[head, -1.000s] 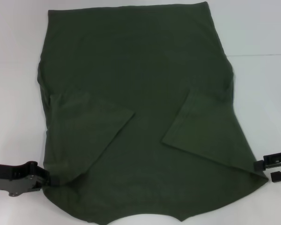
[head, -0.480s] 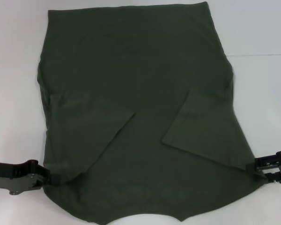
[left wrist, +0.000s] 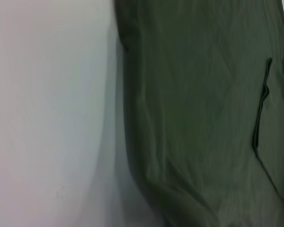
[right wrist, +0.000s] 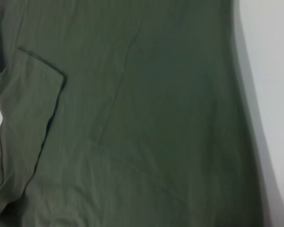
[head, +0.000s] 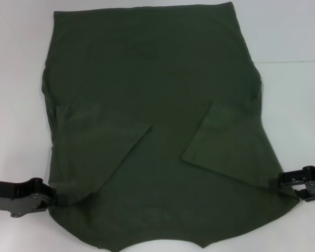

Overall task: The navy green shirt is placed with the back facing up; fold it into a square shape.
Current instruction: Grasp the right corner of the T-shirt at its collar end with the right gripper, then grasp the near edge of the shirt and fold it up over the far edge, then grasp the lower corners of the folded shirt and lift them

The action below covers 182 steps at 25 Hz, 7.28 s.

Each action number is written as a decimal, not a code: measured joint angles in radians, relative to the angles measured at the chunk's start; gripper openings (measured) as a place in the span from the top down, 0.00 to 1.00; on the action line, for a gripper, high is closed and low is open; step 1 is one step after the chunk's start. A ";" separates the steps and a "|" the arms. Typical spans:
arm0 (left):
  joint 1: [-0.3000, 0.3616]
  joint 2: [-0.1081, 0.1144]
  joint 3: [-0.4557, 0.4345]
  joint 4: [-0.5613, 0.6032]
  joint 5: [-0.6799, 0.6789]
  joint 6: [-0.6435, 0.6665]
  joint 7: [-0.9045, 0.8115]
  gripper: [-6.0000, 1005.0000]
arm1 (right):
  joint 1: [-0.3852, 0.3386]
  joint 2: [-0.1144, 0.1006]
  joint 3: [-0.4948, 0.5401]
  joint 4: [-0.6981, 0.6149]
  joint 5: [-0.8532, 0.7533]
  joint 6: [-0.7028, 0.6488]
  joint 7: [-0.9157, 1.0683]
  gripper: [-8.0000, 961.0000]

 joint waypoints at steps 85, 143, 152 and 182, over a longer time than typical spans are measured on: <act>-0.159 0.066 -0.197 -0.046 -0.231 -0.168 0.103 0.97 | 0.139 -0.009 0.399 -0.105 0.042 0.088 -0.209 0.96; -0.010 -0.016 -0.039 0.012 -0.250 -0.250 0.430 0.12 | 0.028 0.010 0.314 -0.063 0.175 0.176 -0.533 0.26; -0.017 -0.030 0.052 -0.022 -0.237 -0.353 0.364 0.12 | 0.033 0.005 0.285 -0.063 0.170 0.186 -0.529 0.26; -0.037 -0.027 0.091 -0.026 -0.228 -0.305 0.277 0.13 | 0.048 0.005 0.279 -0.052 0.149 0.194 -0.526 0.26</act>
